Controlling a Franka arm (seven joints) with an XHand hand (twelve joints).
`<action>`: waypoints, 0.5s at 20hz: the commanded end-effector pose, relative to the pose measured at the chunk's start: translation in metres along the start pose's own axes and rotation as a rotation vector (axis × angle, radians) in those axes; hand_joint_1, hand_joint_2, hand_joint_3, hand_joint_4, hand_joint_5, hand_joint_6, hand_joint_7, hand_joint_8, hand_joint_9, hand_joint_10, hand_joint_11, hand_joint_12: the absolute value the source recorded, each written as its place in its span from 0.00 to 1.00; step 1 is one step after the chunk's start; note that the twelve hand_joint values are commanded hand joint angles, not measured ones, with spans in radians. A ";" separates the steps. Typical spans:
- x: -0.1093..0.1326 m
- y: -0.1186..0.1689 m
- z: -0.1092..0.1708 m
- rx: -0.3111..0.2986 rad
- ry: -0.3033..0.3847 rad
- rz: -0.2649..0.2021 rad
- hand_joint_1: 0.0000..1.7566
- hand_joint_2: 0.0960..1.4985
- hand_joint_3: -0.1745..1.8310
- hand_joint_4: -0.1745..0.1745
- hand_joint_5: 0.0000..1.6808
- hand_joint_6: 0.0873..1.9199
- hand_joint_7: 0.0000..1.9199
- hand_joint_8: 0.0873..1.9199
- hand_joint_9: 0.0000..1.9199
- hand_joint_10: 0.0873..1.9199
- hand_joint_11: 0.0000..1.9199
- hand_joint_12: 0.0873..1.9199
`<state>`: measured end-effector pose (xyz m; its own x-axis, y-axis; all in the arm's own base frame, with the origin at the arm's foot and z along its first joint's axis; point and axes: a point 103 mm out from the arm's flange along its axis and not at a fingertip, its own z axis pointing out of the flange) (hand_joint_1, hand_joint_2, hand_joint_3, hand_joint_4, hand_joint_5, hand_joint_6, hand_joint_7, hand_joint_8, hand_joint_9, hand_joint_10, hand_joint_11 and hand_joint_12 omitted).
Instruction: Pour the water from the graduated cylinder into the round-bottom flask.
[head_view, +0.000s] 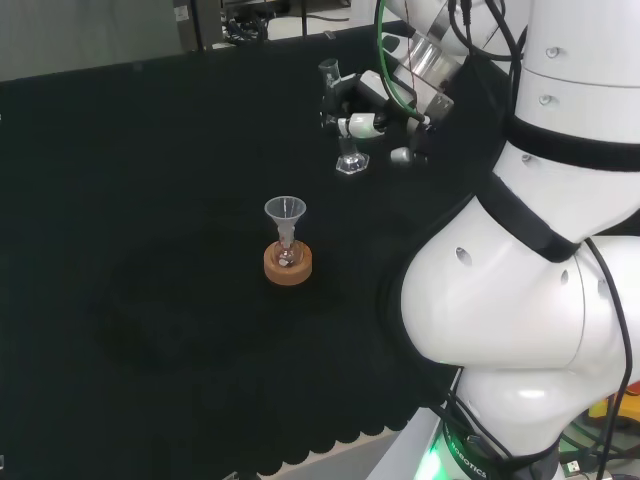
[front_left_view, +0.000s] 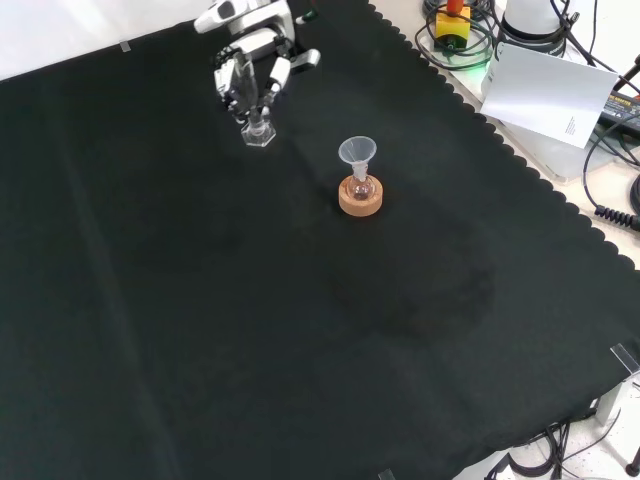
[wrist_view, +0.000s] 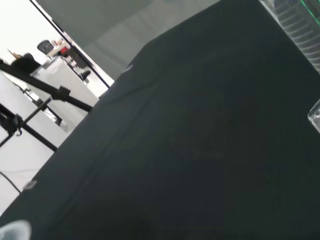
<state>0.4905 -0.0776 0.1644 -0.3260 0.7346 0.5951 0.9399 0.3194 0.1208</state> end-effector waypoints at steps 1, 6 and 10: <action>0.024 -0.050 -0.012 0.074 -0.096 0.014 0.72 0.72 0.09 0.00 0.58 0.50 0.52 0.49 0.70 0.04 0.63 0.38; 0.044 -0.076 -0.012 0.140 -0.159 0.031 0.72 0.72 0.09 0.00 0.58 0.49 0.53 0.49 0.71 0.03 0.63 0.38; 0.059 -0.090 -0.006 0.242 -0.255 0.032 0.72 0.72 0.09 0.00 0.59 0.49 0.53 0.49 0.71 0.03 0.63 0.38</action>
<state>0.4229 -0.0752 0.1892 -0.3321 0.7953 0.5072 0.9299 0.3661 0.0349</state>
